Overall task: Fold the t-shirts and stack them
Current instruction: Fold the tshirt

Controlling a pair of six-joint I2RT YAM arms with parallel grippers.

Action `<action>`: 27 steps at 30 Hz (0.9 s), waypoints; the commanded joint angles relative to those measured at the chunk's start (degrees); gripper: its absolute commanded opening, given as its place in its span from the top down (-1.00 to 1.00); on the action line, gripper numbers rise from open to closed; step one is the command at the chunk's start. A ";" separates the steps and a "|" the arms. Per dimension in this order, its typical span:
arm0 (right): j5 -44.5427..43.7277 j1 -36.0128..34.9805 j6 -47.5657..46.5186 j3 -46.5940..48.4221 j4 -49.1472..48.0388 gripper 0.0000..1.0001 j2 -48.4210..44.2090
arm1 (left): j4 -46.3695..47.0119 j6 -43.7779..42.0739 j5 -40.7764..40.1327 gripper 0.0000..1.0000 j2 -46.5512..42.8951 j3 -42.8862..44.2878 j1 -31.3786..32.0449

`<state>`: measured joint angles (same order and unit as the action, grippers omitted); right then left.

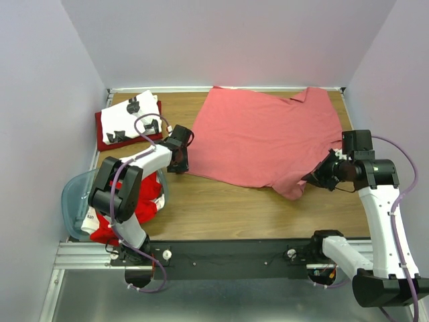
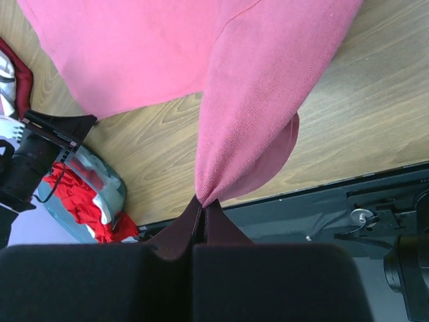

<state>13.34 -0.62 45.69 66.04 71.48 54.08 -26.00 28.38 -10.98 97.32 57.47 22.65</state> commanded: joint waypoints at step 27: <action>-0.86 0.36 -1.04 1.73 7.97 0.99 -1.79 | -5.20 -1.66 0.61 1.00 -10.83 -4.21 0.72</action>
<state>11.92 -0.62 44.84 68.01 75.48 53.06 -28.49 27.42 -11.66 89.36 53.84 23.38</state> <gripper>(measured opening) 0.012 0.011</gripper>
